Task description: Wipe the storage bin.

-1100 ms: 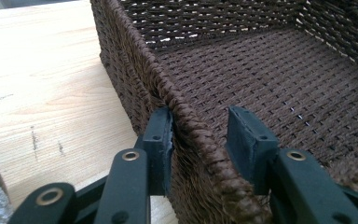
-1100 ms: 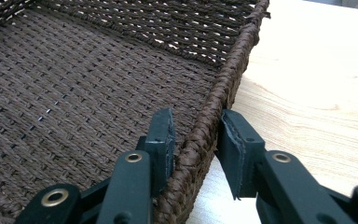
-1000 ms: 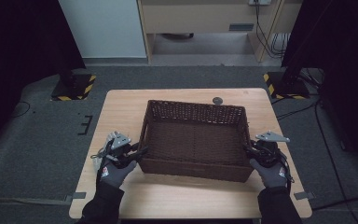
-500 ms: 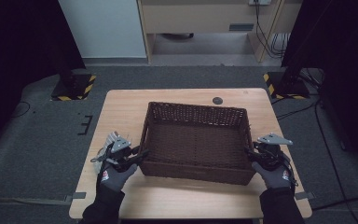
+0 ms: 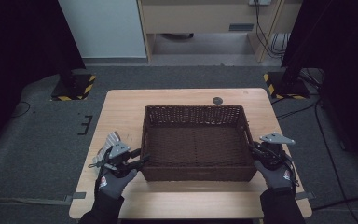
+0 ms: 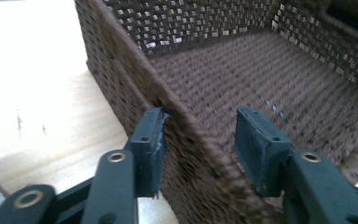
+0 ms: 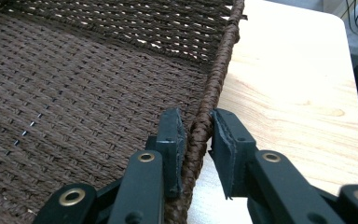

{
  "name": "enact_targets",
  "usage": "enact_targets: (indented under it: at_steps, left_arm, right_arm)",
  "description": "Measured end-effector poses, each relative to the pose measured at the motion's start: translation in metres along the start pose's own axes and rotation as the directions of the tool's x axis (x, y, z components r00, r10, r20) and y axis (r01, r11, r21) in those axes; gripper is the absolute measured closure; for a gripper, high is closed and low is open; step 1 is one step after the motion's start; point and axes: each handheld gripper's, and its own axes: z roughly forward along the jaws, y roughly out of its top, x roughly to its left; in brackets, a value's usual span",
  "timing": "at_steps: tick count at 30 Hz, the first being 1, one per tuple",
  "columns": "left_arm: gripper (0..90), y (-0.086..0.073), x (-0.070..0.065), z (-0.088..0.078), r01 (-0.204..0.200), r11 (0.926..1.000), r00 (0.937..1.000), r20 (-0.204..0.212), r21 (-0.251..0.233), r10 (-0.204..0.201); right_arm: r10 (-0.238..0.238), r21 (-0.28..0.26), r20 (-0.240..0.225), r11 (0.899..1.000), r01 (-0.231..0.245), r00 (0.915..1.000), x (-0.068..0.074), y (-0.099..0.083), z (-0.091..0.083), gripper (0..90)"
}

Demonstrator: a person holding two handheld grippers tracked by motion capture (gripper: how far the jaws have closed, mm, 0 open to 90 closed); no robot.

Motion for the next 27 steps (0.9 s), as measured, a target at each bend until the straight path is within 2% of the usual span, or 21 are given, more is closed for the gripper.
enact_targets:
  at_steps: [2, 4, 8, 10, 12, 15, 18, 21, 24, 27]
  left_arm:
    - [51.5, 0.003, 0.004, -0.001, -0.004, 0.9999, 0.9999, -0.016, -0.015, 0.004]
    - [51.3, 0.005, 0.009, 0.001, 0.002, 0.9996, 1.0, -0.003, -0.027, -0.002]
    - [50.8, 0.007, 0.016, 0.012, 0.01, 0.9998, 0.9997, 0.024, -0.014, -0.01]
    - [52.5, 0.008, 0.013, 0.018, -0.013, 0.9999, 0.9998, 0.017, 0.003, 0.013]
    - [52.5, 0.009, 0.009, 0.02, -0.031, 0.9994, 0.9994, -0.012, 0.012, 0.031]
    - [54.4, 0.008, 0.008, 0.018, -0.022, 0.9997, 0.9997, -0.015, 0.012, 0.022]
    - [55.9, 0.007, 0.003, 0.016, -0.031, 0.9994, 0.999, -0.032, 0.014, 0.031]
    - [55.4, 0.005, -0.004, 0.014, -0.037, 0.9992, 0.9984, -0.041, 0.015, 0.038]
    - [54.2, 0.003, -0.01, 0.011, -0.036, 0.9992, 0.9985, -0.041, 0.015, 0.037]
    - [53.0, 0.003, -0.011, 0.009, -0.041, 0.9989, 0.9987, -0.031, 0.021, 0.042]
  right_arm:
    - [0.006, -0.003, 0.001, 1.0, -0.005, 1.0, -0.001, 0.001, 0.001, 74.1]
    - [0.002, 0.0, 0.006, 1.0, -0.002, 1.0, -0.001, 0.003, 0.003, 74.6]
    - [-0.001, 0.002, 0.011, 1.0, 0.001, 0.9999, -0.002, 0.007, 0.008, 75.2]
    - [-0.003, 0.0, 0.011, 1.0, 0.003, 0.9999, -0.003, 0.008, 0.01, 75.2]
    - [-0.001, 0.002, 0.007, 1.0, 0.001, 1.0, -0.003, 0.009, 0.011, 74.8]
    - [-0.012, -0.012, 0.018, 1.0, 0.012, 0.9998, -0.003, 0.009, 0.009, 69.3]
    - [-0.006, -0.034, 0.01, 0.999, 0.006, 0.9999, 0.0, 0.011, 0.004, 63.1]
    - [-0.021, -0.031, 0.015, 0.999, 0.022, 0.9997, 0.001, 0.01, -0.001, 60.2]
    - [-0.012, -0.004, 0.022, 1.0, 0.012, 0.9997, -0.001, 0.005, -0.001, 60.5]
    - [-0.005, 0.023, 0.031, 1.0, 0.004, 0.9995, -0.003, 0.001, 0.001, 66.8]
